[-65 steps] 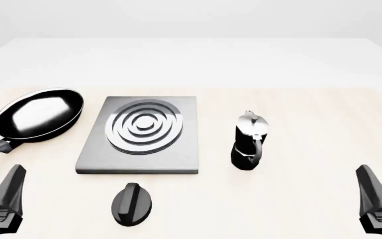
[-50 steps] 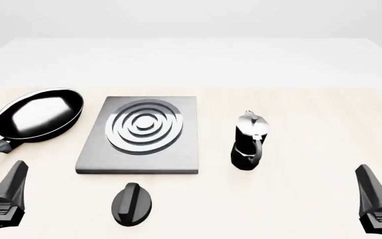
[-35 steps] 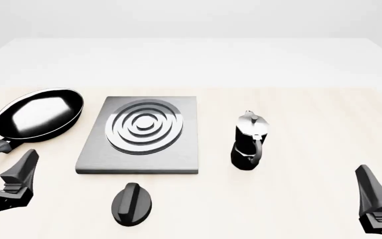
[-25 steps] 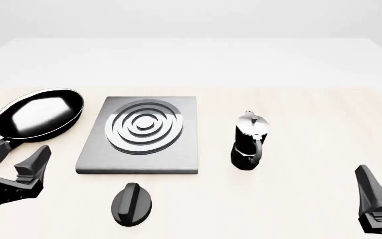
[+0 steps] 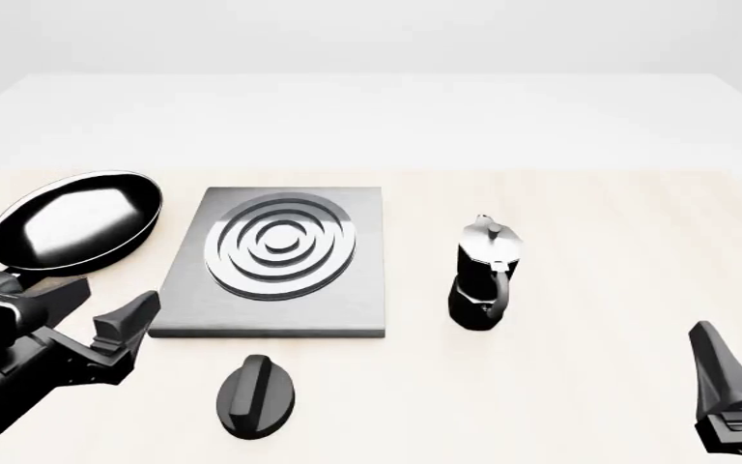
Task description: Turn on the stove.
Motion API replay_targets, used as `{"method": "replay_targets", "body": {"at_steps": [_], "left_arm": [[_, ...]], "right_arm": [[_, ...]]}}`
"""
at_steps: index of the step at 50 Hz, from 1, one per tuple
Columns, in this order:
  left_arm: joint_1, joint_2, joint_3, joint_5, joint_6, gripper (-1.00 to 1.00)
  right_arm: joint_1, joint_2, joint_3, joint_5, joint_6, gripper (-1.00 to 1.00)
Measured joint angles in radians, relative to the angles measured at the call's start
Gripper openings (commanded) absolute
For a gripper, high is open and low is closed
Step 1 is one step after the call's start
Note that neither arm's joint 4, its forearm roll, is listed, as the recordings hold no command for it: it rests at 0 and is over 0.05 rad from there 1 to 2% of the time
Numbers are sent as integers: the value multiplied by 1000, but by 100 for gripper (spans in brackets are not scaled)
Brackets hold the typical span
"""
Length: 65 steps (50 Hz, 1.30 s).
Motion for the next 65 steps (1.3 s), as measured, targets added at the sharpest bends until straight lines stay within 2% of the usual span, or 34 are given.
{"method": "replay_targets", "body": {"at_steps": [14,25,41,55,65], "left_arm": [[-141,115,8,-89,-8,100],[-212,228,1,-154,-37,100],[-276,416,-27,-243,-104,100],[-317,535,-45,-299,-140,100],[-316,598,-37,-338,-143,100]], "right_arm": [[-3,24,1,-15,-10,100],[-5,35,1,-21,-14,100],[-1,62,1,-41,-3,100],[1,78,1,-54,5,100],[-2,71,1,-51,11,100]]}}
